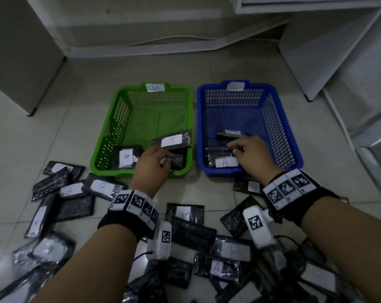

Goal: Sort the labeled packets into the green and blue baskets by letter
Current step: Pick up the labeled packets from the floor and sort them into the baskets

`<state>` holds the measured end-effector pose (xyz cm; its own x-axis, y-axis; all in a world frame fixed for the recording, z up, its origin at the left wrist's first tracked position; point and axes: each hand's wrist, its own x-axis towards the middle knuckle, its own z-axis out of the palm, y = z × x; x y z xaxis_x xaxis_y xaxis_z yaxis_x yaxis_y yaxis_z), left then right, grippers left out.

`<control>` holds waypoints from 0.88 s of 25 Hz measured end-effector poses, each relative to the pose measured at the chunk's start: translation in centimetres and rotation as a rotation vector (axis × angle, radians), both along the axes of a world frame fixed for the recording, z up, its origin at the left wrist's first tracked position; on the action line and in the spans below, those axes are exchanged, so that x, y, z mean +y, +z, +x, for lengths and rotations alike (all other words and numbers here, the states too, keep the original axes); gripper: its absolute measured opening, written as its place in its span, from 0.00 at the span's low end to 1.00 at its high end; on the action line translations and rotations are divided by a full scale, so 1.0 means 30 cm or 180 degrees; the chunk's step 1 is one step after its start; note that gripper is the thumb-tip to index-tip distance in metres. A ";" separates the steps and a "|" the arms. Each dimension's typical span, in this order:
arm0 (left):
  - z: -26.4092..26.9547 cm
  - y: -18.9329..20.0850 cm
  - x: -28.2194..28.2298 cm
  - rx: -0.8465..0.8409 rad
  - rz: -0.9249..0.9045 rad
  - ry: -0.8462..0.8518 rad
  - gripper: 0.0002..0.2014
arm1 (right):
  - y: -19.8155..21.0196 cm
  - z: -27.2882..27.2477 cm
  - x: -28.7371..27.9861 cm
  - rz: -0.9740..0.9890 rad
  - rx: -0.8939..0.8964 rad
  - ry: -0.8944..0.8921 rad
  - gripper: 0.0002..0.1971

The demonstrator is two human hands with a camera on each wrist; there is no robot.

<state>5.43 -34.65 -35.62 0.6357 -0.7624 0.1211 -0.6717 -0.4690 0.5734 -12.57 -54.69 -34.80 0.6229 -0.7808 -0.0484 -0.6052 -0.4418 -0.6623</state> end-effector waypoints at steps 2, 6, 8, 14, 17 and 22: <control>0.001 -0.011 0.028 -0.0347 0.0309 -0.0184 0.16 | 0.027 0.011 0.082 -0.0337 -0.0361 -0.0045 0.11; 0.005 -0.003 0.084 -0.0576 0.0331 -0.0379 0.16 | 0.063 0.022 0.265 0.0005 -0.0838 0.0406 0.09; -0.018 -0.002 0.145 -0.0772 -0.0128 -0.0203 0.12 | 0.016 0.034 0.342 0.0371 -0.0607 0.0649 0.09; -0.081 -0.101 0.398 -0.0403 0.0367 -0.0443 0.22 | -0.144 0.051 0.447 0.0108 0.1272 0.1703 0.17; -0.060 -0.161 0.497 0.0180 0.1000 -0.0888 0.33 | -0.168 0.050 0.472 -0.0211 0.1555 0.1810 0.19; -0.030 -0.161 0.503 0.0162 0.1576 -0.0888 0.31 | -0.139 0.084 0.441 0.0296 0.1638 0.1764 0.13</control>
<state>4.52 -19.56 -40.45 0.3978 -0.8602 -0.3190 -0.7859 -0.4989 0.3653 -10.06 -41.47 -38.97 0.8038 -0.3388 -0.4890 -0.5535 -0.7272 -0.4060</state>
